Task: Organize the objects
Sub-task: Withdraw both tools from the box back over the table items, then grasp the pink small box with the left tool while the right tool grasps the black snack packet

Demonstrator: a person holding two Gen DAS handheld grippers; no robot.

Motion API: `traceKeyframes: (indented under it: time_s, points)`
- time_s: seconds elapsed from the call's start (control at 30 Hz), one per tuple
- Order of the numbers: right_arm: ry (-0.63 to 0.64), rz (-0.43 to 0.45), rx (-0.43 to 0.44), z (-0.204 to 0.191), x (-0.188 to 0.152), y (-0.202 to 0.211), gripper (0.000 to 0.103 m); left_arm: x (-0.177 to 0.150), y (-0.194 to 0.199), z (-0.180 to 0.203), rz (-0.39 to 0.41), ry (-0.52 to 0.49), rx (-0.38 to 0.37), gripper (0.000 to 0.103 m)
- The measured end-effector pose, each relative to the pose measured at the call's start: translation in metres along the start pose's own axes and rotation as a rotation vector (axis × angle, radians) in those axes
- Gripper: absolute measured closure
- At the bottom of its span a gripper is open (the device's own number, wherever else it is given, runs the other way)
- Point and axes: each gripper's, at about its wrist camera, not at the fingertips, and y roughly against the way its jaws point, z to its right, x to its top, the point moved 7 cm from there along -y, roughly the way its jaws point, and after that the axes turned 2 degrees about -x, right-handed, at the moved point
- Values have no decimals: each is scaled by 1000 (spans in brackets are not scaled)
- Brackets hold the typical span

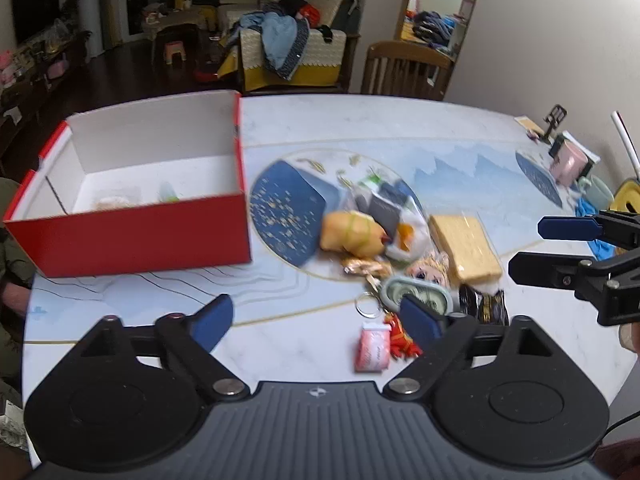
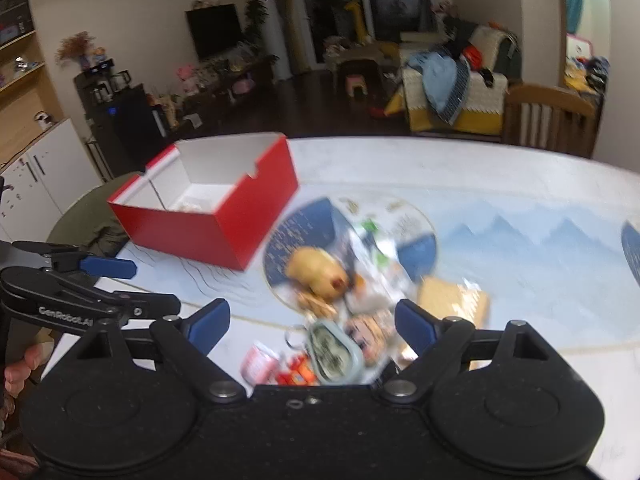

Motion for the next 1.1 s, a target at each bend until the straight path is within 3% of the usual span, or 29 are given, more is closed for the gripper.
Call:
traceKeyframes:
  time_s: [0.1, 0.57, 0.9, 1.1]
  points:
    - [-9, -26, -12, 11, -18, 0, 14, -8, -10, 10, -5, -11, -6, 2]
    - [48, -125, -35, 22, -72, -20, 16, -40, -52, 30, -32, -12, -32, 0]
    - [103, -153, -149, 55, -85, -43, 19, -56, -79, 37, -52, -38, -68, 0]
    - [144, -168, -149, 65, -86, -58, 20, -61, -96, 34, -90, -51, -27, 0]
